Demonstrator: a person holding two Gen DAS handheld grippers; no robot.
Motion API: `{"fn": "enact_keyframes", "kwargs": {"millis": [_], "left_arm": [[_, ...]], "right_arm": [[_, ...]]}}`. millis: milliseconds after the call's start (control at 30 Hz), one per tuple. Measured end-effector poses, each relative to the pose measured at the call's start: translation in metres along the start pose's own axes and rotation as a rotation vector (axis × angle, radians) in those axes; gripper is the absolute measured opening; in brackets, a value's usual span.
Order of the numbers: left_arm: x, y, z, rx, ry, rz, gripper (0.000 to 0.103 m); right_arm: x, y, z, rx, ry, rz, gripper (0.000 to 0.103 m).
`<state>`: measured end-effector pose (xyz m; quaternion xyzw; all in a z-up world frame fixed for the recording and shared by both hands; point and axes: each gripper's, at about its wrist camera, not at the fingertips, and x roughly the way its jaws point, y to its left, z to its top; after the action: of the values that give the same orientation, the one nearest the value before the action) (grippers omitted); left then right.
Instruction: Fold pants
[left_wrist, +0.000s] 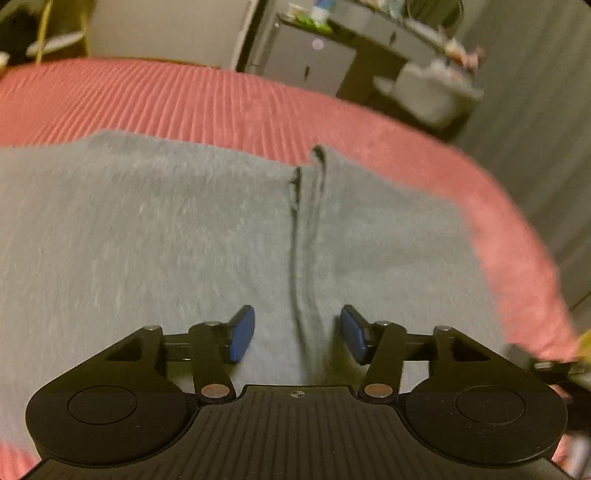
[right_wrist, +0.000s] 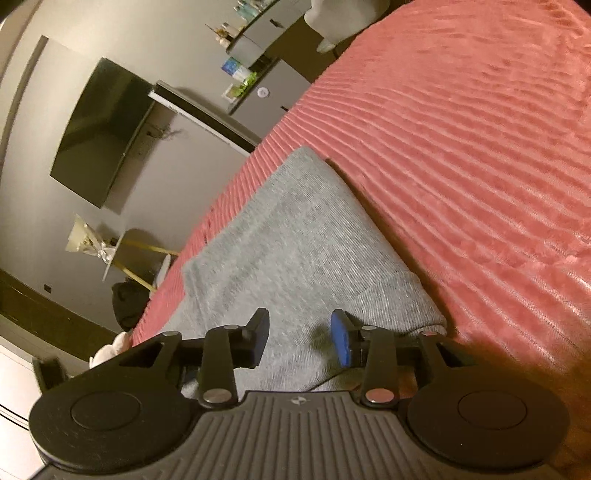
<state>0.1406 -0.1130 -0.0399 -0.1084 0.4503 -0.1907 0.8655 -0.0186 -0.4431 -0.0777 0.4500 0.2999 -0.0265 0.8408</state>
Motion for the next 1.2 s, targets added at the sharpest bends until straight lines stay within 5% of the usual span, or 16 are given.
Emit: {"fn": "enact_keyframes", "kwargs": {"millis": [100,200,300,333,367,400,500,600,633,733,800,867,967,1133,1200], "left_arm": [[-0.025,-0.020,-0.004,-0.006,-0.077,-0.085,0.056],[-0.011,-0.040,-0.010,-0.005,-0.010,-0.198,0.063],[0.026,-0.037,-0.026,-0.005,0.141,-0.115,0.046],[0.026,-0.033,-0.032,0.047,0.122,-0.097,0.022],[0.021,-0.032,-0.038,0.140,0.095,-0.049,0.010],[0.018,-0.028,-0.039,0.183,0.084,-0.043,0.009],[0.005,-0.016,-0.030,0.105,0.093,-0.060,0.009],[-0.021,-0.016,-0.025,0.059,-0.004,-0.044,0.065],[-0.022,-0.019,-0.023,0.047,-0.018,-0.055,0.073],[0.000,-0.021,-0.023,-0.010,0.049,-0.045,0.073],[0.019,-0.016,-0.030,-0.037,0.149,-0.051,0.070],[0.018,-0.012,-0.037,-0.004,0.152,-0.077,0.072],[0.016,-0.005,-0.032,0.011,0.175,-0.103,0.062],[0.026,0.010,-0.012,-0.110,0.200,-0.137,0.037],[0.039,0.010,-0.009,-0.125,0.226,-0.173,0.037]], "right_arm": [[0.002,0.014,0.002,-0.055,-0.012,0.002,0.032],[0.018,0.035,-0.001,-0.079,0.060,0.068,0.028],[0.048,0.044,-0.009,-0.054,0.217,0.003,0.024],[0.055,0.041,-0.011,-0.052,0.251,-0.058,0.008],[0.057,0.036,-0.010,-0.047,0.258,-0.085,0.001],[0.053,0.027,-0.005,-0.020,0.252,-0.105,0.000],[0.023,0.000,0.012,0.014,0.142,-0.167,0.000],[-0.001,0.001,0.020,-0.007,0.075,-0.202,0.007],[-0.004,0.006,0.019,-0.017,0.071,-0.182,0.012],[0.007,0.020,0.008,-0.021,0.148,-0.067,0.029],[0.024,0.023,-0.001,-0.019,0.210,-0.055,0.030],[0.037,0.023,-0.007,-0.030,0.245,-0.114,0.022],[0.029,0.012,0.004,-0.013,0.203,-0.183,0.000],[0.002,-0.005,0.006,0.007,0.087,-0.206,0.003],[-0.001,0.000,0.000,-0.011,0.070,-0.191,0.007]]}}
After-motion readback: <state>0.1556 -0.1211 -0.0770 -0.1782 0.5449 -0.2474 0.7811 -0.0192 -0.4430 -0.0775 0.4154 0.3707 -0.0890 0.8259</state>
